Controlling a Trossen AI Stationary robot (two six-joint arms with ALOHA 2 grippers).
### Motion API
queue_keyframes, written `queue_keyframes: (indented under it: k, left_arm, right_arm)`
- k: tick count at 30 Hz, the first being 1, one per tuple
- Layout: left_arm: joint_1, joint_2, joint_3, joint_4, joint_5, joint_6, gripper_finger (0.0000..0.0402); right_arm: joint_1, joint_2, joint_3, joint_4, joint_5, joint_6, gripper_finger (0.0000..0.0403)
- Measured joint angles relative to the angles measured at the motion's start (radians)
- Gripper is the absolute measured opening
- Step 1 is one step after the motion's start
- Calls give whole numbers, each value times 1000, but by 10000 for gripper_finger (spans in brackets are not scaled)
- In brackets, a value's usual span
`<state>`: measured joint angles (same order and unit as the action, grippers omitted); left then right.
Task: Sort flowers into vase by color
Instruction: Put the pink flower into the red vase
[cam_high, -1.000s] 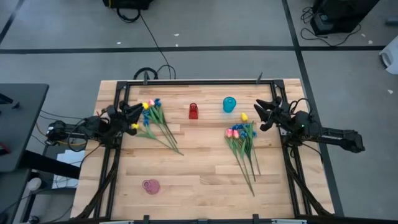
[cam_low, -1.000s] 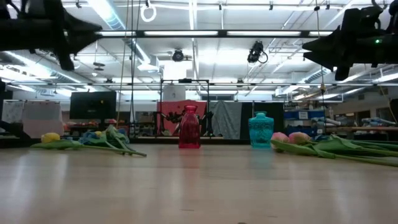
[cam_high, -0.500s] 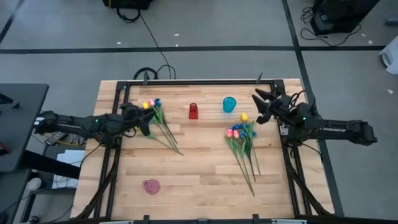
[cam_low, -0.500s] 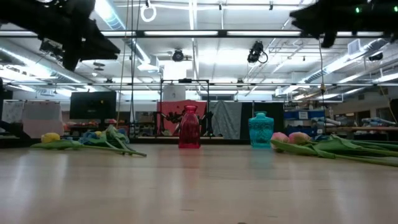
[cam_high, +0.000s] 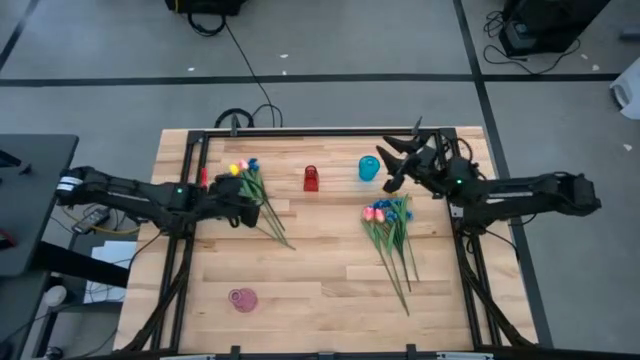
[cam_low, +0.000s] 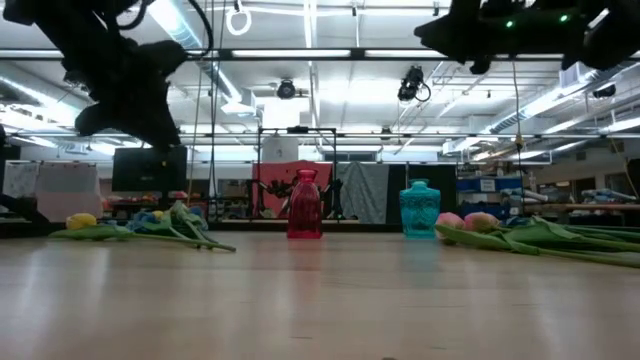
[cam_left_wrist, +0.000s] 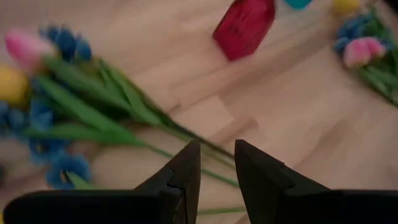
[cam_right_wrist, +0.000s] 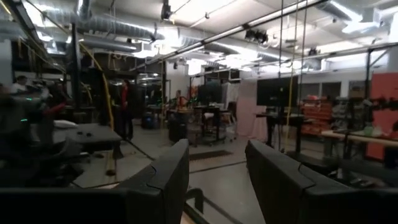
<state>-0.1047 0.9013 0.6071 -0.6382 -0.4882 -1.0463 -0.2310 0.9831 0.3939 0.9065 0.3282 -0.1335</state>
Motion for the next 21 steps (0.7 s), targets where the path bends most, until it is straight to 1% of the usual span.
queue_keyframes:
  k: [2,4,6,10,14,17,21]
  left_arm:
    - [3,36,0,-5,9,-76,106]
    - [17,68,0,-15,20,-162,106]
    - [40,102,0,-11,42,-216,106]
    - [85,181,0,45,73,-226,110]
    - [133,267,1,139,108,-188,126]
    - [166,319,2,146,146,-166,144]
    - [205,358,2,138,159,-153,169]
  right_arm:
    - [-13,49,0,45,-1,-5,172]
    - [-28,83,0,56,-13,-5,172]
    - [-42,104,0,62,-23,-20,172]
    - [-67,101,0,69,-63,-30,172]
    - [-84,89,0,54,-161,-28,172]
    - [-99,78,0,34,-220,-28,172]
    - [-116,69,0,28,-254,-28,172]
